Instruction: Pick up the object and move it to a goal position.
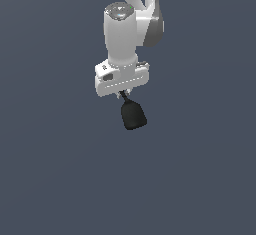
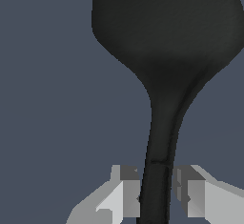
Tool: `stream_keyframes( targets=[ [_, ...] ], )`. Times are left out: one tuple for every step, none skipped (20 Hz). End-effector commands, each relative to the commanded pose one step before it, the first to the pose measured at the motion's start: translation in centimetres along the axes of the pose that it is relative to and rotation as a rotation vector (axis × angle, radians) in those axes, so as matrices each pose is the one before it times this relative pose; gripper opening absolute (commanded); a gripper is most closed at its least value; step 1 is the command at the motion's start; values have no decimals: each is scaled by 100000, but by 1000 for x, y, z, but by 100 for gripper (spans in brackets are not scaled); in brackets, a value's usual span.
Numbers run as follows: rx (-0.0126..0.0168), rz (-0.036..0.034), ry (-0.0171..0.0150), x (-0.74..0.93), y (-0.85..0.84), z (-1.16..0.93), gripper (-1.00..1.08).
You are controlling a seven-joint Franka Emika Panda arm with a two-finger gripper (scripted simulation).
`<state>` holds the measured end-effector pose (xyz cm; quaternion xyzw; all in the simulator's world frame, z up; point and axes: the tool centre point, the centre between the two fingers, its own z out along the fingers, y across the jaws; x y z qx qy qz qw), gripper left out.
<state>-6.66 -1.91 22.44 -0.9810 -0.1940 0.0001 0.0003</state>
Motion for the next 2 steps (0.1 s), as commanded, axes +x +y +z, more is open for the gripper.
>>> stream_keyframes(
  targets=[
    [-17, -17, 42, -9, 57, -450, -100],
    [0, 0, 0, 0, 5, -25, -100]
  ],
)
